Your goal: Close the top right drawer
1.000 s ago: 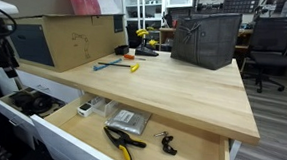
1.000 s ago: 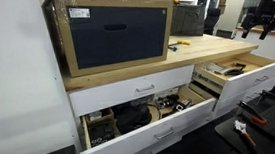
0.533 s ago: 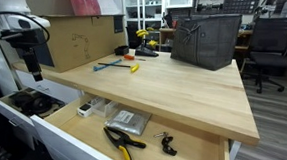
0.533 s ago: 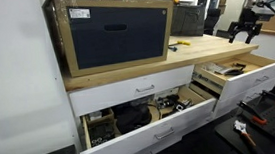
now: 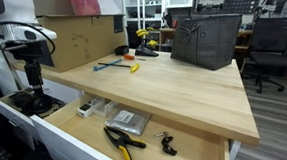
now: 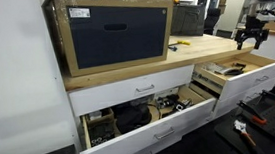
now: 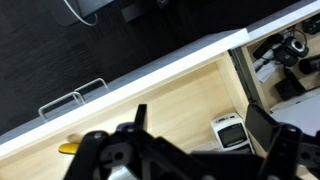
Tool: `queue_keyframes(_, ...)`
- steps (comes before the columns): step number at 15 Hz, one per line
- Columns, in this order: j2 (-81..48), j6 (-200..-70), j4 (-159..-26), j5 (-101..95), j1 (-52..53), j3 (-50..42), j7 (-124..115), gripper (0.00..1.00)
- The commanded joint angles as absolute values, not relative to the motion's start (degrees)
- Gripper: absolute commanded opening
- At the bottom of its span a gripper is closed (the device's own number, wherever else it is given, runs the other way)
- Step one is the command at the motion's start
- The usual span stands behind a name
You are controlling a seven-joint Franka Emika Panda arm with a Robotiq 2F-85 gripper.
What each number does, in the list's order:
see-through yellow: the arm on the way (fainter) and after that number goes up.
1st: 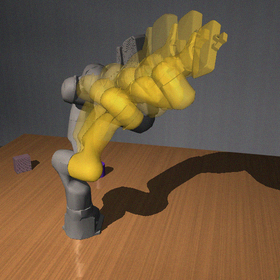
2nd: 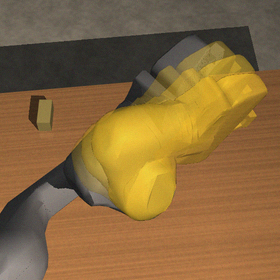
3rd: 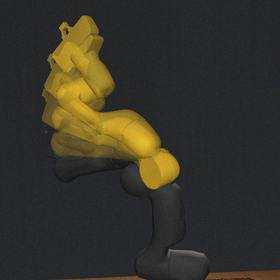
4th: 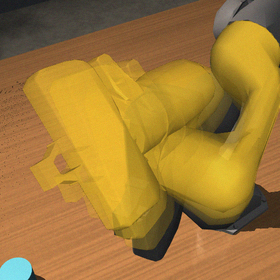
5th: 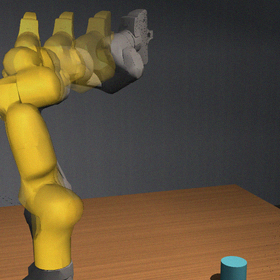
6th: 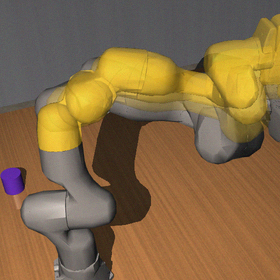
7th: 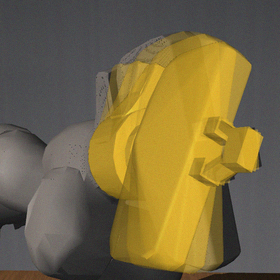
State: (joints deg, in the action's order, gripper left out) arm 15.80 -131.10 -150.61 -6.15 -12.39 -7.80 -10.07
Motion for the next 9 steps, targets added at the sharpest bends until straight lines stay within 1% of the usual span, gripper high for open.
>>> queue_keyframes(1, 14.5, -134.7, -153.1, -12.4, -14.9, -8.8, -9.0, 1.0)
queue_keyframes(8, 10.5, -141.3, -156.3, -24.6, -18.0, -9.8, -11.1, 1.0)
queue_keyframes(9, 10.0, -141.9, -156.6, -25.9, -18.2, -9.9, -11.3, 0.93)
